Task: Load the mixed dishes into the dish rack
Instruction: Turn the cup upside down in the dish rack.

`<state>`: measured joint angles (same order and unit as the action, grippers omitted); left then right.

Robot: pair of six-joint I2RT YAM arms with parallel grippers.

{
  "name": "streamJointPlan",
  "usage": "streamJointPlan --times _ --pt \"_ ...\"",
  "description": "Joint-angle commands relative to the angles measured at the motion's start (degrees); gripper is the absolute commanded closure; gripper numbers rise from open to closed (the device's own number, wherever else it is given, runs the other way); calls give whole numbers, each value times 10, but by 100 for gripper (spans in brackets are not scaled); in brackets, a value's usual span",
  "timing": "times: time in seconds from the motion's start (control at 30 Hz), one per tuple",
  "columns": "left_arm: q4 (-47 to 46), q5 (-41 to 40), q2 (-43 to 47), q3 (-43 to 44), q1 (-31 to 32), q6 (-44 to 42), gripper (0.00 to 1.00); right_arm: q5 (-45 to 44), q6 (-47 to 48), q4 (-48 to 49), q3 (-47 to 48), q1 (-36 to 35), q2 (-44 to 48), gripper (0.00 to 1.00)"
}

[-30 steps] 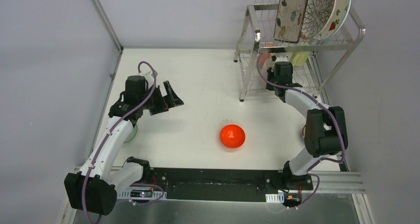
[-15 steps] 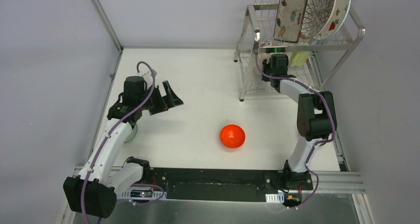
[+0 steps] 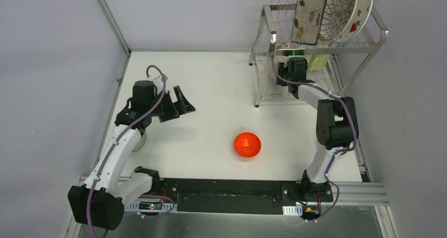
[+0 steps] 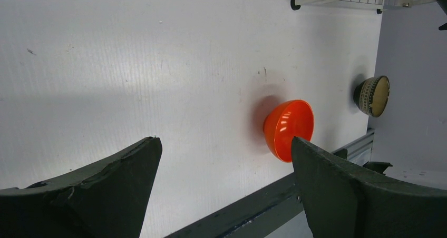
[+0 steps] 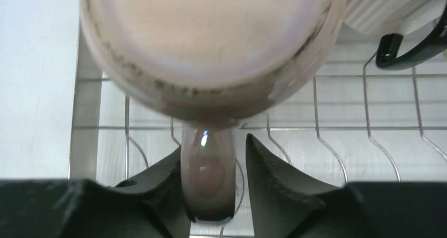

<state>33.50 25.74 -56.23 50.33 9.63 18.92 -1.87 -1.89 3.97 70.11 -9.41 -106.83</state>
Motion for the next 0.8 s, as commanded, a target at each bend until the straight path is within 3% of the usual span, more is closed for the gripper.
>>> streamJointPlan --times 0.0,0.43,0.67,0.77 --pt "-14 18 -3 12 -7 1 2 40 1 31 -23 0 65 56" --pt "-22 35 -11 8 -7 12 2 93 -69 21 -145 33 182 39" --pt "-24 43 -5 4 -7 18 3 168 -172 62 -207 72 221 38" --pt "-30 49 2 -1 -7 23 3 172 -236 73 -213 80 227 27"
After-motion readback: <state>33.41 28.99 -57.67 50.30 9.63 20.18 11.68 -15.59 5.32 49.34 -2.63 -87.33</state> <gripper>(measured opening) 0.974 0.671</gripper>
